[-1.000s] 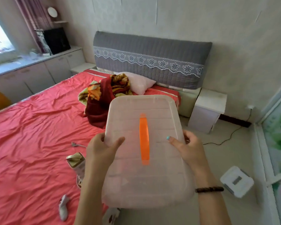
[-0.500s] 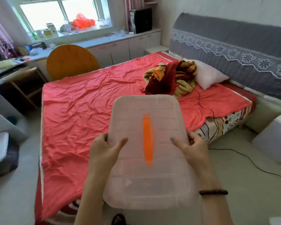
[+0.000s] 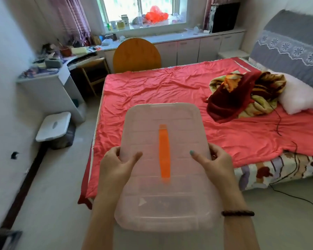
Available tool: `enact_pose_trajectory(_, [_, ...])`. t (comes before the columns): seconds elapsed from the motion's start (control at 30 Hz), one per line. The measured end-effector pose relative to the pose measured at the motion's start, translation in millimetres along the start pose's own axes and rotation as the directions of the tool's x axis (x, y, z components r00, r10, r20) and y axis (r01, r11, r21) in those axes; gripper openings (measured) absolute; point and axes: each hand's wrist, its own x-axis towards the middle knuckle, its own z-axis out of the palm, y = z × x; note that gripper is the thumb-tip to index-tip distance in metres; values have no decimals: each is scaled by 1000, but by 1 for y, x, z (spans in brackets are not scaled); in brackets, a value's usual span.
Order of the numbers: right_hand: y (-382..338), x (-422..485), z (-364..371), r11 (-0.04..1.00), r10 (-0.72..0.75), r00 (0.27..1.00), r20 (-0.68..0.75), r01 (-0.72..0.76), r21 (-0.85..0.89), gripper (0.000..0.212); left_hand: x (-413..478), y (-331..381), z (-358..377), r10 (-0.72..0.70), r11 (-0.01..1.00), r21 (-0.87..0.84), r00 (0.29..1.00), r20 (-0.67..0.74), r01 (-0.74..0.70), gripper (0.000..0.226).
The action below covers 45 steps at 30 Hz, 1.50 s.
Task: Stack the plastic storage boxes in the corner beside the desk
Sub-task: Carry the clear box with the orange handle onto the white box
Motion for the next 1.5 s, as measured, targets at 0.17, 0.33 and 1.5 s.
enact_pose_trajectory(0.17, [-5, -8, 40, 1000, -4, 999, 48, 4, -4, 34, 4, -29, -31, -65, 998, -17, 996, -53, 64, 54])
enact_pose_trajectory(0.33, [-15, -26, 83, 999, -22, 997, 69, 25, -36, 35, 11, -62, -65, -87, 996, -33, 993, -78, 85, 60])
enact_pose_trajectory(1.5, [-31, -149, 591, 999, 14, 856, 517, 5, -35, 25, 96, -388, -435, -333, 940, -85, 842, -424, 330, 60])
